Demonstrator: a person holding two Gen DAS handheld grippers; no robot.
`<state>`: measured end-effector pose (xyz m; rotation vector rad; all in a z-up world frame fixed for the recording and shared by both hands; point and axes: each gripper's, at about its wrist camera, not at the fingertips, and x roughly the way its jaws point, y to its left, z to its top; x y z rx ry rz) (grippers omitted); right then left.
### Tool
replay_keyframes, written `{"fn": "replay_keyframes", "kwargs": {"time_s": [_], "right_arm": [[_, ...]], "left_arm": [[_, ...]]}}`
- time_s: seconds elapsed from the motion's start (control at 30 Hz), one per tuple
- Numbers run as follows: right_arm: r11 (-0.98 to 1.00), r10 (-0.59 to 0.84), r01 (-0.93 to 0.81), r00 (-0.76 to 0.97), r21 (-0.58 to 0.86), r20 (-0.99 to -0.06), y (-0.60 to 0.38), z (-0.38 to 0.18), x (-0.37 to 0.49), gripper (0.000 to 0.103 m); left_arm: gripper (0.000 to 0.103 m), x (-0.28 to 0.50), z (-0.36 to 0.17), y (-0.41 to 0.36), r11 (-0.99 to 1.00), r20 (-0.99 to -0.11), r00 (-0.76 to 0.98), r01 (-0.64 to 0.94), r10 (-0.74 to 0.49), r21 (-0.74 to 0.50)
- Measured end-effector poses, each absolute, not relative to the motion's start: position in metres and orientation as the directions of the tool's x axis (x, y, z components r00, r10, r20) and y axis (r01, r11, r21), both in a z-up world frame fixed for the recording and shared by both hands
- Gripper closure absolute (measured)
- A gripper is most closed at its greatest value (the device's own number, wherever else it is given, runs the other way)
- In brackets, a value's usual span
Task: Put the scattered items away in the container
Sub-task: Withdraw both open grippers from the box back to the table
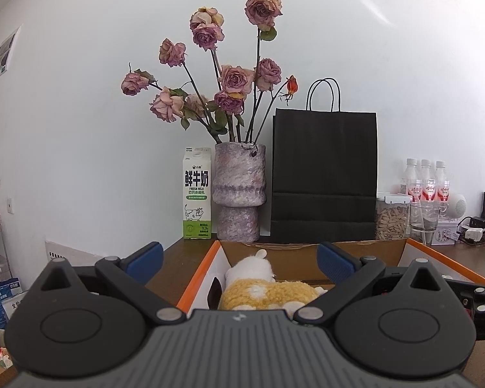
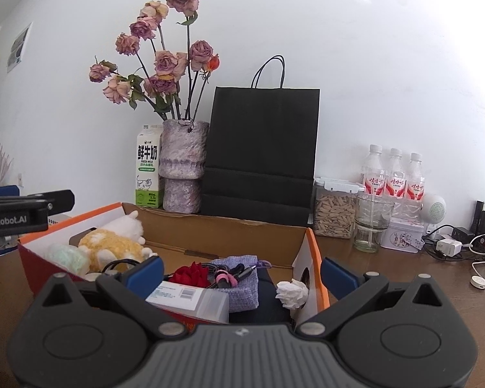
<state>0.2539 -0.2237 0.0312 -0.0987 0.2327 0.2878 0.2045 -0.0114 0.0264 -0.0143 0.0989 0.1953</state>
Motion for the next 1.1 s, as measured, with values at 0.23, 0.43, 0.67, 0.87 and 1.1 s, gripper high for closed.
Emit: {"fn": "replay_keyframes", "kwargs": {"time_s": [0.23,0.43,0.67,0.87,1.1], "right_arm": [[0.950,0.277,-0.304,0.927,-0.072,-0.253,-0.226,0.029,0.246,0.000],[0.946,0.286,-0.315,0.921,-0.075,-0.266,-0.227,0.027,0.241,0.000],[0.941,0.296,-0.330,0.911,-0.077,-0.287,-0.228,0.024,0.236,0.000],[0.940,0.300,-0.334,0.907,-0.070,-0.294,-0.230,0.023,0.231,0.000],[0.937,0.308,-0.342,0.901,-0.065,-0.306,-0.232,0.022,0.227,0.000]], "left_arm": [[0.000,0.197,0.026,-0.009,0.982,-0.108,0.976,-0.188,0.188,0.007],[0.000,0.191,0.026,-0.007,0.983,-0.117,0.976,-0.181,0.181,0.011],[0.000,0.182,0.025,-0.006,0.983,-0.110,0.977,-0.183,0.185,0.025],[0.000,0.177,0.025,-0.001,0.979,-0.117,0.972,-0.202,0.203,0.020],[0.000,0.173,0.024,0.005,0.978,-0.141,0.968,-0.208,0.209,0.021]]}}
